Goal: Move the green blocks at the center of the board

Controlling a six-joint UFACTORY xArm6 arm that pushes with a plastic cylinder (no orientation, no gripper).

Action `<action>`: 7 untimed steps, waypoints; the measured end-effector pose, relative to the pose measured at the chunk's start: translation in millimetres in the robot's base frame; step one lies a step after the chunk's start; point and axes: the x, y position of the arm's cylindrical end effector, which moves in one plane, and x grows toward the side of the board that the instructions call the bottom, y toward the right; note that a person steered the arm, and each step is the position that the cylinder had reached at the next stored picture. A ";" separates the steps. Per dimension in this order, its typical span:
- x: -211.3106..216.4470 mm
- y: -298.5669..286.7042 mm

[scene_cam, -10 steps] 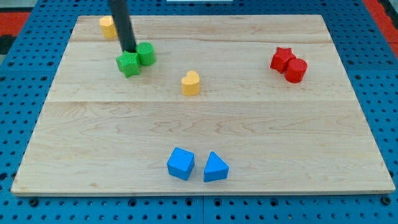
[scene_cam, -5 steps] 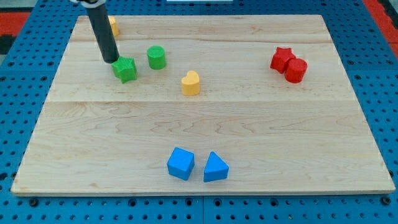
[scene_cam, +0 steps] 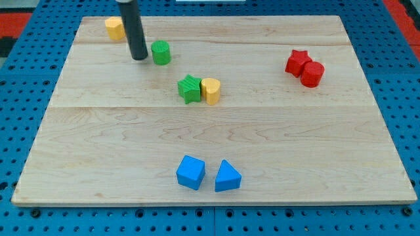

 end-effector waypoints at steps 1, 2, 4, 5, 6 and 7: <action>-23.5 -30.2; -20.8 44.7; 33.6 58.3; 16.0 61.9; 4.9 95.5; 45.0 117.5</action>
